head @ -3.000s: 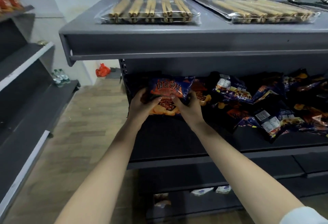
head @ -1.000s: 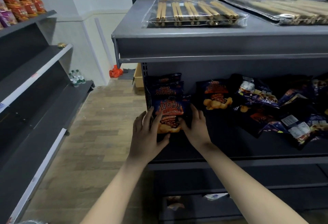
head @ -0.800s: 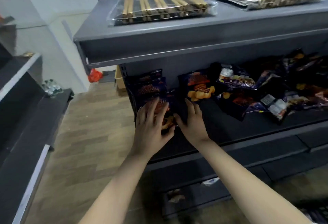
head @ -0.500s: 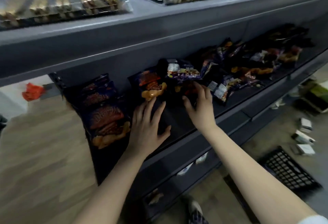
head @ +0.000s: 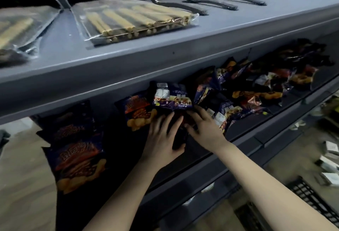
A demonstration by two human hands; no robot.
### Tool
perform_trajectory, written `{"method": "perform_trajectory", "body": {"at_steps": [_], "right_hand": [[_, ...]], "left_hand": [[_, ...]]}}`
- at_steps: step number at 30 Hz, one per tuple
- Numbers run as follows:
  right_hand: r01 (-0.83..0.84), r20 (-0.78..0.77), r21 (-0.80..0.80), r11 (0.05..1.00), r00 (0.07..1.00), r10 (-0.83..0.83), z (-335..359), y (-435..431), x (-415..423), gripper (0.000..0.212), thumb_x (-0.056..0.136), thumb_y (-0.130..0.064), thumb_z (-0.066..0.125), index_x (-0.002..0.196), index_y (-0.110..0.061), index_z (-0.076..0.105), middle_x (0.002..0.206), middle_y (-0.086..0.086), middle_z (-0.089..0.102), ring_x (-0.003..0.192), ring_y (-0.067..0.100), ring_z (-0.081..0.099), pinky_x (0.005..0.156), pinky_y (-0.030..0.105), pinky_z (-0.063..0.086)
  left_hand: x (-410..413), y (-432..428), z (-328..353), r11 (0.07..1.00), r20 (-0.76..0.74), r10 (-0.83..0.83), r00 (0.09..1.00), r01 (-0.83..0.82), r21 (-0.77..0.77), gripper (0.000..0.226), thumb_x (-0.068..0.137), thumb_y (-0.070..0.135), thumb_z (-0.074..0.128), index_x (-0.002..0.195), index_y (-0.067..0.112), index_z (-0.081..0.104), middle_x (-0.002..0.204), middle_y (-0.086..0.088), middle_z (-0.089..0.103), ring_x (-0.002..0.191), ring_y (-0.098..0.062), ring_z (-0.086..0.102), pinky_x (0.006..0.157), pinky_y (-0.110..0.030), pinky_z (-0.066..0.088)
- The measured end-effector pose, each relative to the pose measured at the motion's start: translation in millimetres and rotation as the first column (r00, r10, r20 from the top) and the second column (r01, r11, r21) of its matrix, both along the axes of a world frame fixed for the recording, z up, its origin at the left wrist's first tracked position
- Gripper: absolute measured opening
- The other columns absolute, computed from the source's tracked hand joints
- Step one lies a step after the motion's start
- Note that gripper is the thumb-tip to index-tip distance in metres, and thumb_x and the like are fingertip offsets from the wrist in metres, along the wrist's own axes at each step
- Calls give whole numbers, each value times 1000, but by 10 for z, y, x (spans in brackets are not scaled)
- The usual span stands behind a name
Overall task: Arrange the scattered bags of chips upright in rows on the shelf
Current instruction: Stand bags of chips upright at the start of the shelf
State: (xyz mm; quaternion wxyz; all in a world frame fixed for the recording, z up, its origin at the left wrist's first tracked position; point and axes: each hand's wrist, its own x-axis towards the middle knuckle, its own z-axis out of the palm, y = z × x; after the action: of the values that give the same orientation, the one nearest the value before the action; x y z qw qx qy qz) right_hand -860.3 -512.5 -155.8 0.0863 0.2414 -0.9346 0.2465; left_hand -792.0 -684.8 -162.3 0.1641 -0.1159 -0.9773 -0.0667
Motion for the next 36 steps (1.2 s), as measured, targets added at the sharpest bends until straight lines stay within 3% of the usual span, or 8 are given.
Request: {"method": "perform_trajectory", "body": {"at_steps": [5, 10, 14, 21, 29, 31, 34, 36], "right_hand": [[-59, 147, 24, 998, 988, 55, -250, 48, -43, 57, 97, -47, 35, 149, -26, 24, 157, 6, 16, 143, 23, 20, 114, 34, 23], [-94, 135, 107, 990, 988, 79, -412, 54, -24, 64, 95, -57, 23, 151, -31, 7, 159, 7, 8, 146, 22, 6, 116, 31, 9], [-101, 68, 140, 985, 993, 92, -463, 54, 40, 69, 92, -61, 13, 151, -27, 8, 158, 11, 11, 145, 26, 9, 117, 34, 5], [-113, 15, 111, 987, 994, 112, -489, 77, 59, 64, 96, -53, 27, 151, -22, 17, 155, 15, 20, 143, 30, 18, 115, 38, 16], [-141, 60, 63, 988, 989, 138, -519, 95, 29, 66, 93, -56, 20, 151, -26, 10, 158, 10, 14, 145, 26, 12, 116, 37, 12], [-149, 60, 53, 987, 987, 146, -516, 106, 29, 66, 93, -56, 21, 151, -25, 11, 158, 10, 15, 145, 26, 14, 116, 37, 12], [-190, 38, 17, 982, 981, 189, -493, 144, 46, 64, 94, -55, 30, 150, -25, 20, 156, 8, 23, 142, 27, 23, 114, 38, 21], [-235, 16, -27, 972, 972, 236, -468, 171, 69, 62, 92, -54, 38, 147, -27, 31, 153, 6, 31, 139, 26, 33, 110, 39, 30]], "left_hand": [[-146, 100, -133, 999, 120, 32, 992, -28, -30, 75, 78, 60, 45, 143, 25, 33, 153, -2, 24, 142, -29, 15, 109, -52, 27], [-80, 138, -244, 997, 115, 60, 992, -65, 38, 76, 77, 62, 47, 143, 26, 34, 156, 1, 19, 145, -24, 6, 112, -51, 23], [-12, 241, -282, 981, 91, 104, 990, -117, 153, 69, 76, 53, 54, 137, 22, 44, 154, 0, 25, 144, -31, 12, 109, -55, 27], [38, 403, -324, 951, 114, 189, 975, -211, 226, 67, 79, 44, 63, 139, 22, 41, 157, 7, 9, 142, -34, 13, 111, -55, 25], [69, 401, -271, 901, 163, 231, 959, -274, 337, 87, 79, 54, 56, 148, 36, 7, 157, 4, -9, 144, -17, -7, 115, -43, 8], [4, 375, -195, 796, 238, 199, 951, -299, 527, 92, 80, 46, 62, 148, 36, 1, 157, 6, -9, 142, -8, -8, 114, -35, 6], [-105, 385, -27, 325, 260, 145, 955, -294, 899, 84, 82, 24, 63, 146, 34, 9, 146, 16, 27, 133, 1, 27, 103, -11, 26], [-135, 398, 4, 144, 226, 305, 925, -280, 949, 68, 84, 12, 64, 137, 34, 27, 122, 24, 43, 110, 8, 45, 81, -1, 38]]}}
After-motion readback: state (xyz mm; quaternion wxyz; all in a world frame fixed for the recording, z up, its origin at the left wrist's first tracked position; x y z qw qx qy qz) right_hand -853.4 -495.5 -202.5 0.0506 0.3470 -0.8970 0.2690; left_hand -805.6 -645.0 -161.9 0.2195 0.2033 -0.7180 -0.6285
